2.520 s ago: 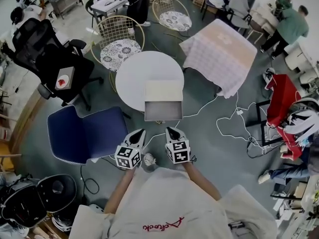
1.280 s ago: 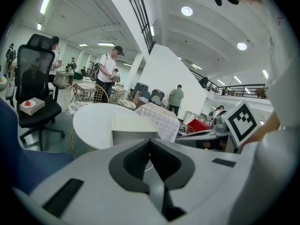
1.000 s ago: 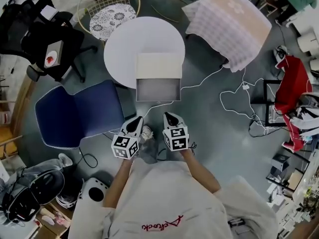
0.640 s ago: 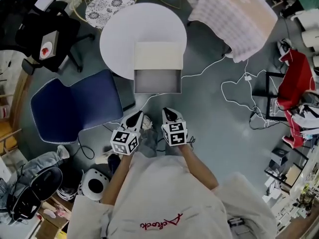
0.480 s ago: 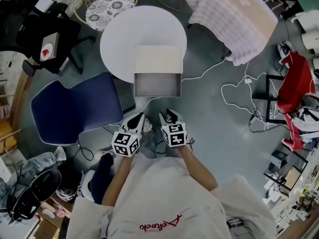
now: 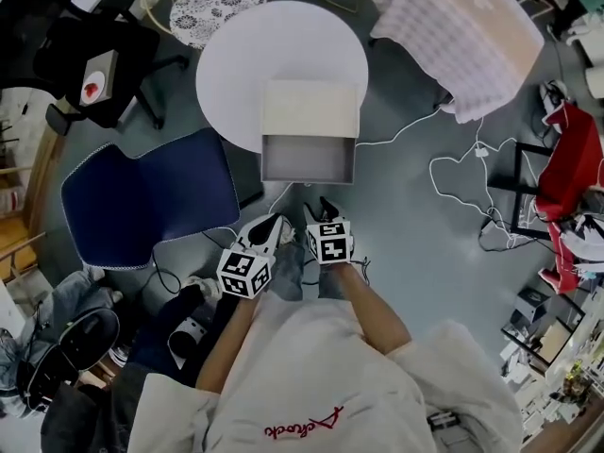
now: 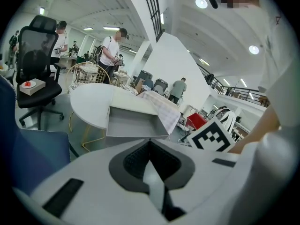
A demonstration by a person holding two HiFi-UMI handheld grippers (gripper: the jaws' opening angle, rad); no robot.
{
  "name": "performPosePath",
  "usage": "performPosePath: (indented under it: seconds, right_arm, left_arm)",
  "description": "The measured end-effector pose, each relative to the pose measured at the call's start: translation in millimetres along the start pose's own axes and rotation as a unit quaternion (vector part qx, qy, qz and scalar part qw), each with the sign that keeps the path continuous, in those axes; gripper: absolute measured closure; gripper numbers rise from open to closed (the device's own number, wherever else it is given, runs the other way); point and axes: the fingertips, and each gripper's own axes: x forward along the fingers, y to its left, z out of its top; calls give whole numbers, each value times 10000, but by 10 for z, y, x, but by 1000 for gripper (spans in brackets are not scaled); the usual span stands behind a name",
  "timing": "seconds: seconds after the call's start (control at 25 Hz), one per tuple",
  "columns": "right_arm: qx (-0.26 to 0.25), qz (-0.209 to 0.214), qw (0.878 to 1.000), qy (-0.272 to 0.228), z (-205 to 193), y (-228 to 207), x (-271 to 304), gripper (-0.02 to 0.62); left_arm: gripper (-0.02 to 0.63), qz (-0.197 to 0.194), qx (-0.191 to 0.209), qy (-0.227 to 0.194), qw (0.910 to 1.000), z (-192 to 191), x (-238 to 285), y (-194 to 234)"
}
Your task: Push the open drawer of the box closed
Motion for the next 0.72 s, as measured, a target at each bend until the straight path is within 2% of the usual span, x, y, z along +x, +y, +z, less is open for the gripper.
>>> performPosePath:
  seconds: [0.48,0.56,0.64,0.72]
  right_arm:
    - [181,-69,9998,24,190,-52,362,422]
    - [165,-129,9998,8,232,-45,405,445]
    - [121,-243,9996,27,272,-47,447,510]
    - [114,-275,9995,63,291,-42,458,520]
  left_arm:
    - [594,161,-53,131,9998,-124,-199,86]
    - [594,182,-63,146,9997,-144,-223,130]
    - [594,183,-69,148,9997,-136,-229,182]
    - [594,177,-53,132,9997,-108,-217,205]
